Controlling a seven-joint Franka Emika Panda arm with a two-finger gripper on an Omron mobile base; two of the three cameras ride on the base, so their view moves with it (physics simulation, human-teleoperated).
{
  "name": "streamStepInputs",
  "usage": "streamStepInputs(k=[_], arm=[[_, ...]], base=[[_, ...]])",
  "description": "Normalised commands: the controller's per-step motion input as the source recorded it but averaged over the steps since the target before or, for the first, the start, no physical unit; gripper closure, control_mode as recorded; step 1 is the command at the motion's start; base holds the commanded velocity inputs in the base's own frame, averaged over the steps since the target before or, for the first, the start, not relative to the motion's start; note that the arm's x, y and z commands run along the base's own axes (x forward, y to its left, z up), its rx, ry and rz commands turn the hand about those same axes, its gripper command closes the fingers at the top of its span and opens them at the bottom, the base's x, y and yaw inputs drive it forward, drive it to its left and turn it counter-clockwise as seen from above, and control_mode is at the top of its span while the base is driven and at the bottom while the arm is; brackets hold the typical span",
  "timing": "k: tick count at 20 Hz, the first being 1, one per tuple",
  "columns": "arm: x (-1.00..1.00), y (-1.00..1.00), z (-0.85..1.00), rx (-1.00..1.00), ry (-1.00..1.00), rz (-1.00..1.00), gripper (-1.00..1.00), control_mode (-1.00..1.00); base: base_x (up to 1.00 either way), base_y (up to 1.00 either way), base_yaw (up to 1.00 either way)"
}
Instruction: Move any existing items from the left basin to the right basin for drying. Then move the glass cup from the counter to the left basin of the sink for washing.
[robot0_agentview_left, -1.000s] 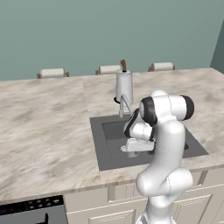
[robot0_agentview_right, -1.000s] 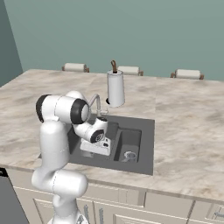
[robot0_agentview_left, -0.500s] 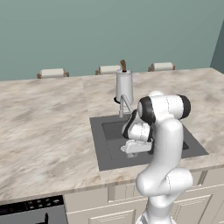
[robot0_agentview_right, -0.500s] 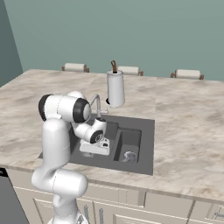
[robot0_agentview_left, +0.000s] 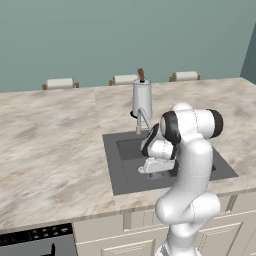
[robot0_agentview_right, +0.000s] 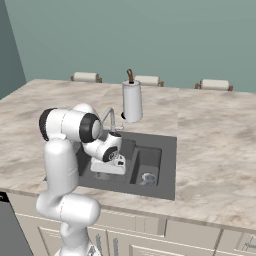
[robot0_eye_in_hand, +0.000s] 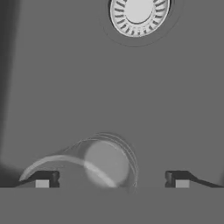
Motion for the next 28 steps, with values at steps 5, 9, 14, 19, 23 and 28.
streamStepInputs(k=[5, 9, 14, 19, 23, 28], arm=[[-0.26, 0.00, 0.41, 0.00, -0.08, 0.03, -1.00, -1.00], [-0.24, 0.00, 0.47, 0.00, -0.08, 0.02, -1.00, -1.00], [-0.14, 0.00, 0.52, 0.00, -0.05, 0.01, -1.00, -1.00], [-0.01, -0.01, 0.58, 0.00, -0.01, 0.00, -1.00, -1.00], [0.00, -0.02, 0.62, 0.00, 0.00, 0.00, -1.00, -1.00], [-0.01, -0.05, 0.59, 0.00, 0.00, 0.00, -1.00, -1.00]], base=[[0.00, 0.00, 0.00], [0.00, 0.00, 0.00], [0.00, 0.00, 0.00], [0.00, 0.00, 0.00], [0.00, 0.00, 0.00], [0.00, 0.00, 0.00]])
